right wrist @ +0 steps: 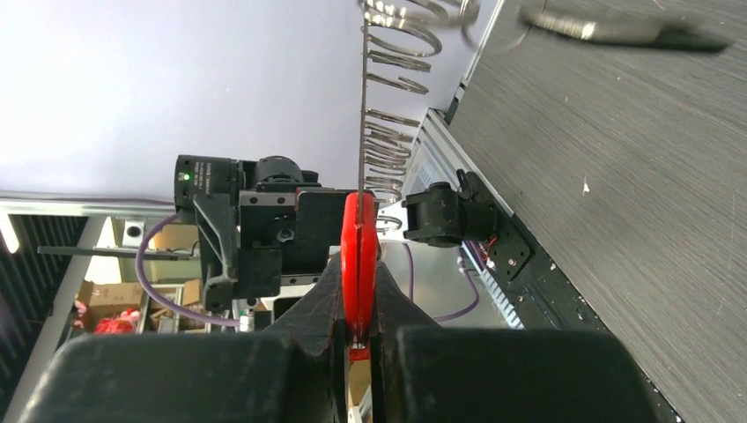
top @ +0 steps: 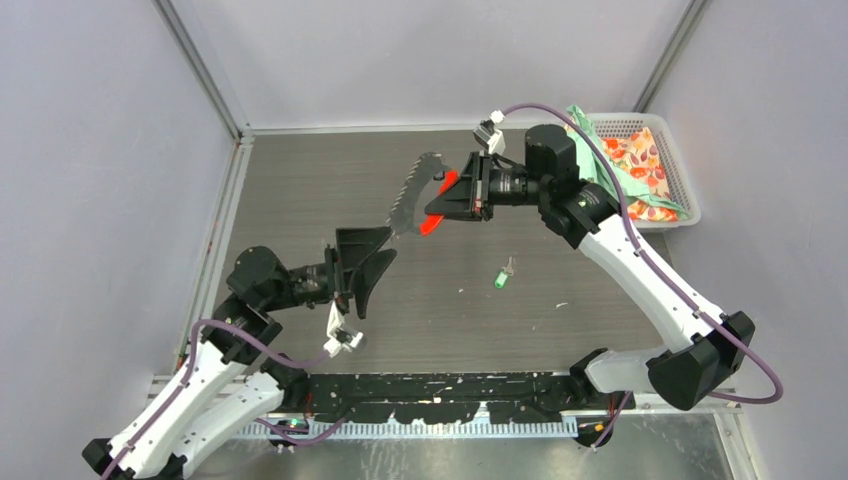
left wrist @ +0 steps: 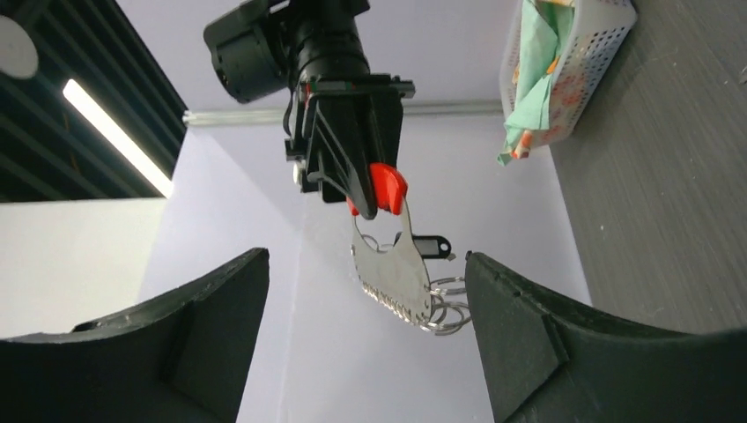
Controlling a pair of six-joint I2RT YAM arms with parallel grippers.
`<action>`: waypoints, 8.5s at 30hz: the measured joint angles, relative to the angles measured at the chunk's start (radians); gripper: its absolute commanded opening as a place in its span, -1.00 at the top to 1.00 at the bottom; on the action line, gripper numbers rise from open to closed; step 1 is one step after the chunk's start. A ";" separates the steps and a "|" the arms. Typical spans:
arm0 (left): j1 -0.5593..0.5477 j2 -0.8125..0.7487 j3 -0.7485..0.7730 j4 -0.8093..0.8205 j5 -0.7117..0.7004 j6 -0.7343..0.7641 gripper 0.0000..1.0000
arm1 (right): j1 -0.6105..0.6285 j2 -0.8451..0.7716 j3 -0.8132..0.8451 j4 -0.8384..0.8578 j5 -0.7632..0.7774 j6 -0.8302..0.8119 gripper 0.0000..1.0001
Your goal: Put the keys on the keyring
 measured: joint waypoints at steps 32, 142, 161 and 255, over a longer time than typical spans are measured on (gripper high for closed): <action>0.000 0.085 0.069 -0.282 -0.043 0.497 0.01 | 0.000 0.000 -0.003 -0.037 -0.026 0.009 0.98; 0.099 0.294 0.348 -0.250 -0.059 -1.804 0.10 | 0.301 -0.119 -0.056 0.001 0.372 -0.624 0.99; 0.099 0.386 0.386 -0.470 0.200 -1.390 0.04 | 0.366 0.101 0.326 -0.684 0.364 -0.851 0.98; 0.029 0.454 0.531 -0.798 0.302 -1.049 0.74 | 0.463 0.236 0.500 -0.818 0.349 -0.942 0.98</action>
